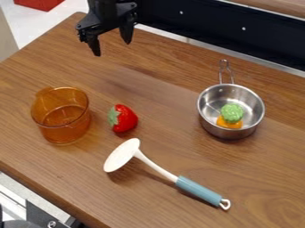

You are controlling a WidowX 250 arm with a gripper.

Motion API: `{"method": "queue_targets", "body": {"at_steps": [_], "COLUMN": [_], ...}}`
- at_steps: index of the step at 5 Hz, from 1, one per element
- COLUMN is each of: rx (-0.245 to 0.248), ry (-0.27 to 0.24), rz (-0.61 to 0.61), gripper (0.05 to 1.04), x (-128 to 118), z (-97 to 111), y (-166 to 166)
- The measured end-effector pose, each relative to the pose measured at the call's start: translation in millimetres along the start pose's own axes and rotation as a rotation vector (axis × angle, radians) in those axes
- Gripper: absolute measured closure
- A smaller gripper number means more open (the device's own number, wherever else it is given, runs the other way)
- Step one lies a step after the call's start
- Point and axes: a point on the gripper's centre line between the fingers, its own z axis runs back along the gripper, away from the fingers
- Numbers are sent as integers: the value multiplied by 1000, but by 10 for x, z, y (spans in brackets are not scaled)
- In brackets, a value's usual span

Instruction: Moved a bowl to the left corner of the table

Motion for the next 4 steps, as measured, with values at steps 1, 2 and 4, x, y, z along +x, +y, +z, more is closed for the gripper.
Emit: {"method": "queue_targets", "body": {"at_steps": [1, 2, 4], "rx": [30, 35, -69], "ry": [30, 8, 81], "rz": [0, -11, -226], "gripper": [83, 83, 83], "x": [-82, -327, -834], "z": [-130, -183, 15], "y": [56, -57, -421]}}
